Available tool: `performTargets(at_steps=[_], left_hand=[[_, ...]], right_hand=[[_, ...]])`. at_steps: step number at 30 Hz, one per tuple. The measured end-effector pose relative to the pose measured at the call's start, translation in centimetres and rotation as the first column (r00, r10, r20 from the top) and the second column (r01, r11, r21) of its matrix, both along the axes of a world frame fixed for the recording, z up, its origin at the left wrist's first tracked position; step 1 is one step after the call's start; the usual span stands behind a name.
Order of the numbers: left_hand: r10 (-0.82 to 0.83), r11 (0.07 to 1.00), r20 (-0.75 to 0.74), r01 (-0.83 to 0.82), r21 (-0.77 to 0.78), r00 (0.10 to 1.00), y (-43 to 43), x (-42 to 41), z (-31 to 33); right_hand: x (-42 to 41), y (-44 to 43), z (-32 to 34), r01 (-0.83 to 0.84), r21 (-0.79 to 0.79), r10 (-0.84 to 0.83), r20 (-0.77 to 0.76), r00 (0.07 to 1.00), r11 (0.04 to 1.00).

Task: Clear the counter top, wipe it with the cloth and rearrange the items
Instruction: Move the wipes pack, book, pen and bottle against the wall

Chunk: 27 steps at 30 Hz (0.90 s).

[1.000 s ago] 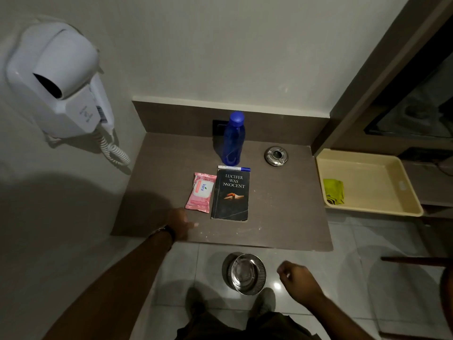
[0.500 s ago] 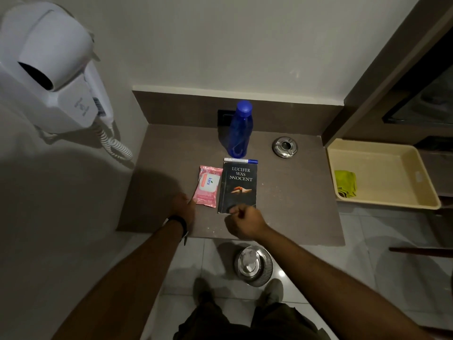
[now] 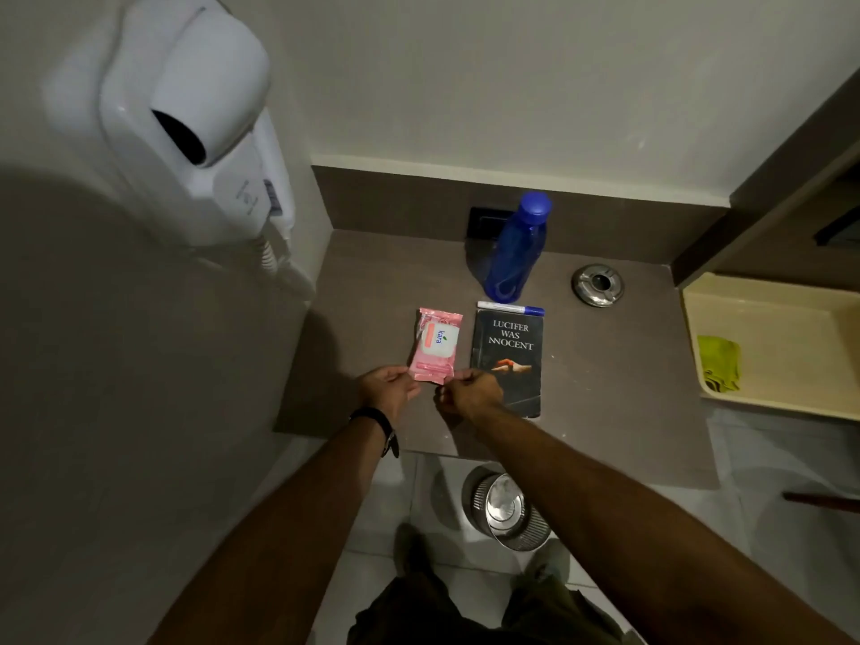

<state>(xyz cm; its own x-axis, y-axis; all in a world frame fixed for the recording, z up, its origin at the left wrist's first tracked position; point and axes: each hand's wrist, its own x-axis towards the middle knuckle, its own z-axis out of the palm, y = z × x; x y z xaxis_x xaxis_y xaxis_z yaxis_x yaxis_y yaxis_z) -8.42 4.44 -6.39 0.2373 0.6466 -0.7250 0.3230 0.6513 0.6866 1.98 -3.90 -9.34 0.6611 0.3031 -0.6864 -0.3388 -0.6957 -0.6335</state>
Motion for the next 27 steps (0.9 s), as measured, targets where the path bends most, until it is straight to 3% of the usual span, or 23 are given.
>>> performTargets(at_steps=[10, 14, 20, 22, 24, 27], left_hand=[[0.092, 0.987, 0.043, -0.097, 0.126, 0.995, 8.0, -2.4, 1.5], [0.14, 0.97, 0.013, -0.14, 0.197, 0.99, 10.7, -3.2, 1.1], [0.125, 0.951, -0.101, -0.09, 0.296, 0.987, 13.6, -4.3, 0.3], [0.07, 0.939, -0.193, 0.0, 0.344, 0.979, 14.0, -4.4, 0.5], [-0.056, 0.899, -0.351, 0.2, 0.39, 0.935, 14.1, -4.6, 0.7], [-0.087, 0.856, -0.429, 0.287, 0.429, 0.899, 13.3, -4.8, 0.5]], right_hand=[[-1.9, 9.4, 2.6, -0.139, 0.143, 0.13, 0.067, 0.989, 0.98], [-2.0, 13.3, 2.5, -0.256, 0.094, 0.243, 0.132, 0.961, 0.962], [-2.9, 17.3, 1.4, -0.307, 0.069, 0.294, 0.154, 0.943, 0.949], [-3.2, 17.7, 1.1, -0.341, 0.067, 0.331, 0.134, 0.934, 0.938], [-3.6, 17.4, 0.9, -0.426, 0.042, 0.418, 0.134, 0.899, 0.904], [-4.2, 15.4, 0.4, -0.458, 0.009, 0.448, 0.187, 0.874, 0.889]])
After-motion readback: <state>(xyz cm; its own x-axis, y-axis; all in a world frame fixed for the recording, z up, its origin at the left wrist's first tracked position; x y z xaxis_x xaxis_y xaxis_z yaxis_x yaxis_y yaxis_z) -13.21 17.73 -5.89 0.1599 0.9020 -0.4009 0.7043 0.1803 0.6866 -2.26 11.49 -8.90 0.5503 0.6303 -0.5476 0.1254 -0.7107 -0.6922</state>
